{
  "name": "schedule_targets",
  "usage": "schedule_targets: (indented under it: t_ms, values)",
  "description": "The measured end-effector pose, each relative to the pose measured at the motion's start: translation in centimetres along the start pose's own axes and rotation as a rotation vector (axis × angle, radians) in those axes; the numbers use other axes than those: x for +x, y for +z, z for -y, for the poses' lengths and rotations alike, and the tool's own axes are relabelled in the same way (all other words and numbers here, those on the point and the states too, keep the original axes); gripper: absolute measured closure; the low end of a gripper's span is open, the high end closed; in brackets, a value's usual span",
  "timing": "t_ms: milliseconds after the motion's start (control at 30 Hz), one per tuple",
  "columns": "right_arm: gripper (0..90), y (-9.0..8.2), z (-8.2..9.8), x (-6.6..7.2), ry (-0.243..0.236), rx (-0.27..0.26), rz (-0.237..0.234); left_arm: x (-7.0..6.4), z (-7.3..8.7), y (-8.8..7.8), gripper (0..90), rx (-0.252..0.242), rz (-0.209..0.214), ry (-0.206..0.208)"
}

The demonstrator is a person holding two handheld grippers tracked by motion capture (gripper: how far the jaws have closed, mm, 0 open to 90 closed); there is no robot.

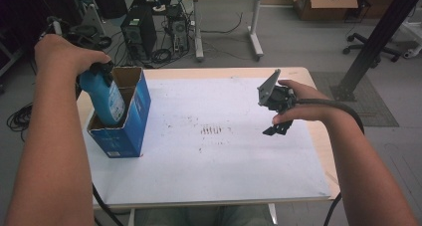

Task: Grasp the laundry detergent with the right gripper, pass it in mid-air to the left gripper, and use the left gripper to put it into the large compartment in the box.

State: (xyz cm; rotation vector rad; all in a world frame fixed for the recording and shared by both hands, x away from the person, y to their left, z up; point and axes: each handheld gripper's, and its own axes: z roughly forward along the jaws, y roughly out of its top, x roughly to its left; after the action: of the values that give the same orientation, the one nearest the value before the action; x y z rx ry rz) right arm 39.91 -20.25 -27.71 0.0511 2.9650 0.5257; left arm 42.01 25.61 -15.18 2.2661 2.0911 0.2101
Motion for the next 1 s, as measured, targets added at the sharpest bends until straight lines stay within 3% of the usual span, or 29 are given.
schedule_targets:
  t_ms: [133, 333, 1000]
  values:
    - [3.2, 0.1, 0.1, 0.0, 0.002, 0.001, 0.000, -0.1, 0.0, 1.1, 37.6, 0.011, -0.019, -0.002]
    - [3.3, 0.2, 0.1, 0.0, 0.002, 0.004, -0.002, -0.1, 0.1, 2.9, 37.6, 0.023, 0.001, 0.001]
    - [3.3, 0.1, 0.3, 0.0, 0.004, 0.013, -0.005, -0.3, 0.3, 7.6, 37.6, 0.039, -0.004, 0.004]
